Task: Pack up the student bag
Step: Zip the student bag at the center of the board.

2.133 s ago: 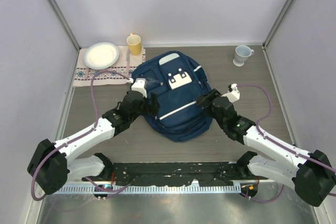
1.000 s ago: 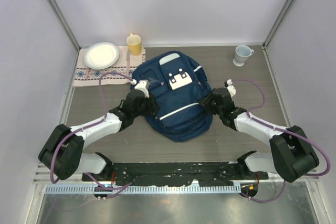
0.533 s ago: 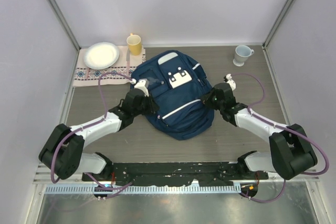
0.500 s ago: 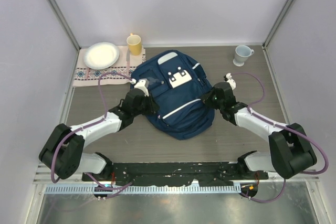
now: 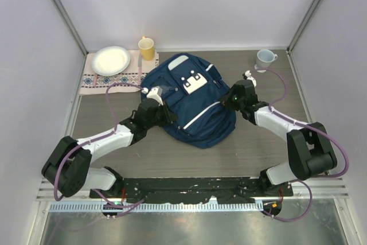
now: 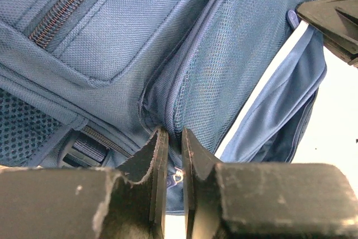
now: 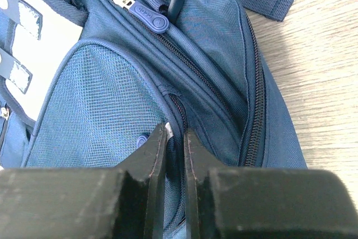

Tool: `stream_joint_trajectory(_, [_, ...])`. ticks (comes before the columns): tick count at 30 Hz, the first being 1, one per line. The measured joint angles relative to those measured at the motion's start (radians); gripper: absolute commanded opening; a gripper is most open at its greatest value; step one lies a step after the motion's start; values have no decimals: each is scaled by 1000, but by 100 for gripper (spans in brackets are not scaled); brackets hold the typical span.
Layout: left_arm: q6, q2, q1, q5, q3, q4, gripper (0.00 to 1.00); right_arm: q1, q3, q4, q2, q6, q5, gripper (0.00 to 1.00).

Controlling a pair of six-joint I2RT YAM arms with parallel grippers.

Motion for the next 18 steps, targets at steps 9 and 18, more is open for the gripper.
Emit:
stream_joint_trajectory(9, [-26, -1, -54, -58, 0, -1, 13, -8, 31, -16, 24, -29, -8, 24])
stream_joint_trajectory(18, [-73, -1, -79, -110, -6, 3, 6, -11, 45, -89, -56, -53, 38, 57])
